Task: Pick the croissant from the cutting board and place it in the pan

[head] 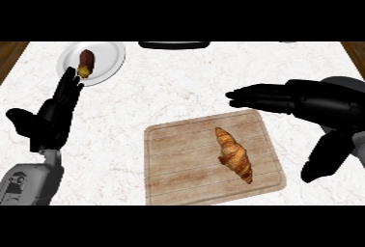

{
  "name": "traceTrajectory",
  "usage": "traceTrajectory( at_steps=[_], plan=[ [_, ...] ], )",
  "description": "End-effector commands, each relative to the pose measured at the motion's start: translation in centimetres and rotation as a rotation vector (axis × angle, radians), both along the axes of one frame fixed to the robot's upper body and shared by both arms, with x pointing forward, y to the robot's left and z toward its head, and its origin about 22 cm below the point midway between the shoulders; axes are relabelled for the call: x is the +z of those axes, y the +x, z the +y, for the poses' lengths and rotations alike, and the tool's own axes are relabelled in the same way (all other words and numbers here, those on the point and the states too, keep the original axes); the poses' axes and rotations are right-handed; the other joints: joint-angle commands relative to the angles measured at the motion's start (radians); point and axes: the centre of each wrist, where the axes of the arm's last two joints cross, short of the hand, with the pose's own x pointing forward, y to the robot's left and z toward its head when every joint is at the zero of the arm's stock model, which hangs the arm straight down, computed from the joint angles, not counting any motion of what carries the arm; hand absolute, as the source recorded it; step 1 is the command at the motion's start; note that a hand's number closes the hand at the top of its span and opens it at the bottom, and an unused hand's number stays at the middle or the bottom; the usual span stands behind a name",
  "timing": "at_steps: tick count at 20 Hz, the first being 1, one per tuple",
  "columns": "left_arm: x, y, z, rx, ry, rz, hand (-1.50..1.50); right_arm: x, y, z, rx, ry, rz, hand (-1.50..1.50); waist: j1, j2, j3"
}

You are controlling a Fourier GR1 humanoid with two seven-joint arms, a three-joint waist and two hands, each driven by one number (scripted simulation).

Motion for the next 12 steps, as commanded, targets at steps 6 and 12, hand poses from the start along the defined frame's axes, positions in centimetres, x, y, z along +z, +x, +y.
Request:
traceTrajectory(
  at_steps=[6, 12],
  plan=[
    [0.4, -0.3, -0.3, -0.020, -0.004, 0.002, 0.00, -2.8, 0.3, 2.8, -0.057, -0.120, -0.011, -1.50, 0.004, 0.001, 0.000],
    [-0.5, 0.3, -1.0, -0.008, 0.013, -0.001, 0.00, -5.1, 2.2, 3.4, 0.023, -0.158, 0.035, -1.50, 0.005, 0.002, 0.000]
  ],
)
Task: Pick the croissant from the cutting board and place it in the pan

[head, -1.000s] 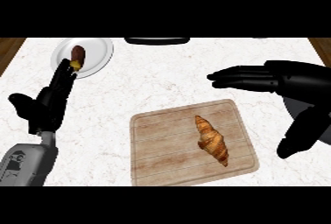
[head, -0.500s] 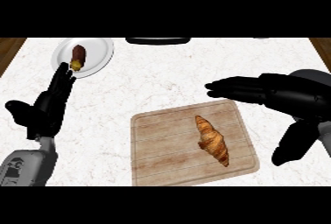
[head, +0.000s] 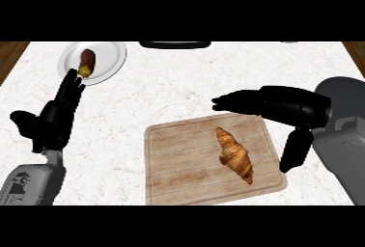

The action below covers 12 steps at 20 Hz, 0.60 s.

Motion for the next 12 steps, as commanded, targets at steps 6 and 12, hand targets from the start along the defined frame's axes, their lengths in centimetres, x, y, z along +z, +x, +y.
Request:
traceTrajectory(
  at_steps=[6, 12],
  plan=[
    [0.4, 0.7, 2.1, 0.005, -0.001, 0.004, 0.00, -3.0, -0.2, 0.5, 0.064, -0.068, -0.005, -1.50, -0.004, 0.000, 0.000],
    [1.0, -0.6, 1.7, -0.004, 0.012, 0.005, 0.00, -3.9, -2.4, 2.5, 0.068, -0.148, -0.053, -1.50, -0.004, -0.002, 0.000]
  ],
)
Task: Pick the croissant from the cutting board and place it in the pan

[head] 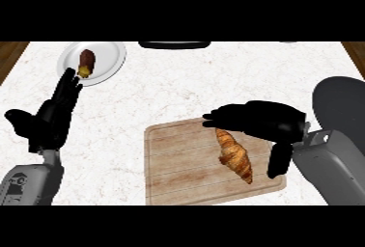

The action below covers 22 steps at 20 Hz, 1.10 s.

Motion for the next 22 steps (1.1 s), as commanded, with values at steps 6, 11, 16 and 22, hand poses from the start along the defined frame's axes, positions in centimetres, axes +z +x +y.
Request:
traceTrajectory(
  at_steps=[6, 11, 16, 22],
  plan=[
    [1.3, 0.2, -0.3, -0.005, -0.024, 0.011, 0.00, 0.0, 1.4, 0.6, 0.008, -0.164, -0.091, -1.50, 0.004, 0.000, 0.000],
    [-0.1, -0.9, -0.7, -0.006, 0.004, -0.004, 0.00, -3.5, 0.2, 1.8, 0.007, -0.205, -0.088, -1.50, 0.004, 0.001, 0.000],
    [-1.3, 0.2, 0.6, -0.013, -0.018, 0.008, 0.00, -2.6, -0.1, 3.3, 0.022, -0.228, -0.079, -1.50, -0.001, 0.000, 0.000],
    [-0.1, 0.7, -0.5, 0.003, -0.022, 0.013, 0.00, -5.2, -2.2, 4.0, 0.026, -0.276, -0.110, -1.50, -0.006, 0.000, 0.000]
  ],
)
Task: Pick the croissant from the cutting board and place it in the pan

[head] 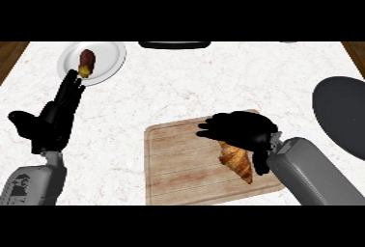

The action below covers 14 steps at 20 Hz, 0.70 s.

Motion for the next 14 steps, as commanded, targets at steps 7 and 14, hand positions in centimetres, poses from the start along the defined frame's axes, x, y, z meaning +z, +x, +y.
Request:
traceTrajectory(
  at_steps=[7, 14],
  plan=[
    [-1.4, -0.5, 0.4, 0.011, 0.015, -0.013, 0.00, -2.7, -0.1, 1.1, 0.028, -0.073, 0.038, -1.50, -0.001, 0.000, 0.000],
    [-0.6, -0.7, 0.5, -0.010, -0.002, 0.004, 0.00, -5.2, 0.1, 0.6, 0.166, -0.043, 0.046, 1.50, 0.003, 0.001, 0.000]
  ],
)
